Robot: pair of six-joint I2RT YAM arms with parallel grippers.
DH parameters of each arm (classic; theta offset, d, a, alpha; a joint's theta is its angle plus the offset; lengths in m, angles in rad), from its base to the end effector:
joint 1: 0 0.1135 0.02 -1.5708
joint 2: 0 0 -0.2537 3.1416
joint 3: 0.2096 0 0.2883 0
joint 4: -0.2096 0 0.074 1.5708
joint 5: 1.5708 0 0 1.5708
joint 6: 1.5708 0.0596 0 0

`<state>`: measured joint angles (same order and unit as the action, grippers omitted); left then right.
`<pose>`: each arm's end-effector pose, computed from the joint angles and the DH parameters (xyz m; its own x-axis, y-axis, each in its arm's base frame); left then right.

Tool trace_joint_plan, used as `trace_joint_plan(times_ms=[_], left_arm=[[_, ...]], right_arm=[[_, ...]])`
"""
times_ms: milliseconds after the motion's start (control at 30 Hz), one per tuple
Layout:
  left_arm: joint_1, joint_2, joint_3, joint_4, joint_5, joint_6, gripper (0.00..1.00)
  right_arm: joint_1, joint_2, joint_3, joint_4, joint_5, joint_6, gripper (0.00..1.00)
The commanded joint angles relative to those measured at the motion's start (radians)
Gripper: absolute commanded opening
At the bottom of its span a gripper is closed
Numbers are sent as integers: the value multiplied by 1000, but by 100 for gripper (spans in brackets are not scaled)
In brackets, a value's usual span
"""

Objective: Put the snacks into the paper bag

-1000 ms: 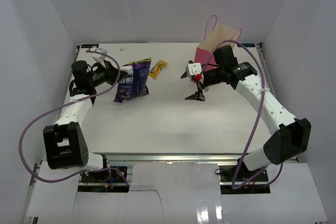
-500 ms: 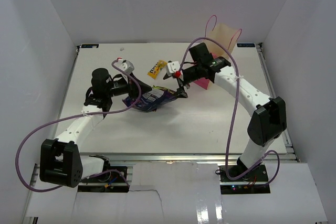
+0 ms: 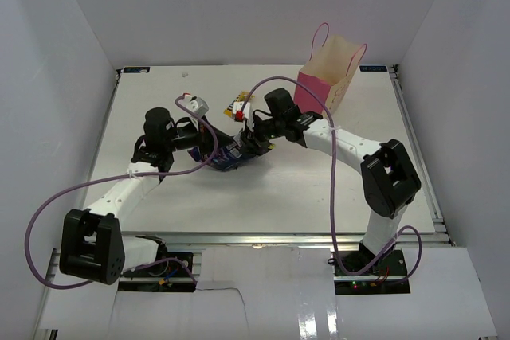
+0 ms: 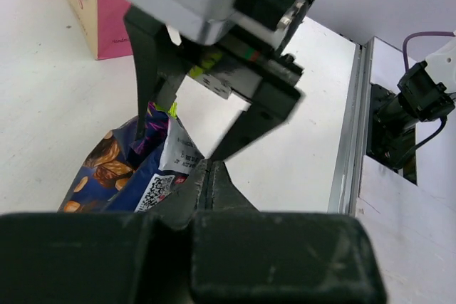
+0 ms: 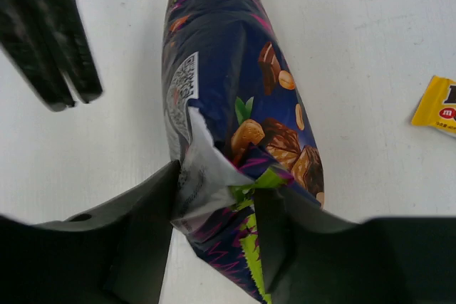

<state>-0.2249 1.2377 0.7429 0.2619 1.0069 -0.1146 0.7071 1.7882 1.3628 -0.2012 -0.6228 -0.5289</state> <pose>0.2975 -0.1197 0.2477 -0.3288 0.0125 -0.9443 0.8891 0.3413 -0.3050 0.3237 0.3223 0.2277 0.0626 -0.4856 -0.8719 -0.9906 0.0759 -0.1134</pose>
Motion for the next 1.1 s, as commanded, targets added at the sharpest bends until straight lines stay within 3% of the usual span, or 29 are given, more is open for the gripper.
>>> trace_joint_plan(times_ms=[0, 33, 100, 133, 233, 267, 367, 500, 733, 800, 867, 900, 933, 1000, 1033, 1067], left_arm=[[-2, -58, -11, -4, -33, 10, 0], [-4, -72, -10, -28, -50, 13, 0], [-1, -119, -2, -74, -123, 30, 1], [-1, -138, 18, -142, -164, 36, 15], [1, -230, 44, -266, -356, 39, 40], [1, -294, 47, -303, -452, 18, 57], [1, -441, 15, -342, -553, -23, 76], [2, -576, -43, -375, -632, -69, 80], [2, -658, -149, -342, -633, -164, 80], [2, -661, -177, -311, -625, -181, 80], [2, -650, -189, -305, -602, -191, 80], [2, -644, -192, -303, -596, -194, 81], [2, -633, -203, -303, -590, -197, 81], [1, -626, -212, -309, -580, -201, 82], [2, -624, -220, -311, -580, -207, 82], [2, -620, -224, -312, -580, -214, 82]], right_arm=[[9, 20, 47, 86, 51, 76, 48], [8, 19, 50, 86, 66, 73, 30], [8, 16, 55, 85, 80, 67, 13], [6, 11, 56, 88, 81, 64, 8], [-11, -25, 74, 89, 31, 78, 8], [-26, -41, 93, 89, 6, 87, 8], [-52, -105, 149, 98, -67, 102, 8], [-81, -151, 249, 100, -66, 135, 8], [-132, -171, 303, 117, -35, 176, 8], [-132, -159, 312, 71, -51, 146, 8], [-124, -113, 341, -77, -49, 94, 8], [-121, -98, 344, -111, -29, 70, 16], [-121, -83, 331, -131, 0, 72, 48], [-118, -52, 299, -127, 145, 107, 85], [-120, -43, 279, -124, 190, 163, 92], [-118, -27, 274, -130, 233, 177, 90]])
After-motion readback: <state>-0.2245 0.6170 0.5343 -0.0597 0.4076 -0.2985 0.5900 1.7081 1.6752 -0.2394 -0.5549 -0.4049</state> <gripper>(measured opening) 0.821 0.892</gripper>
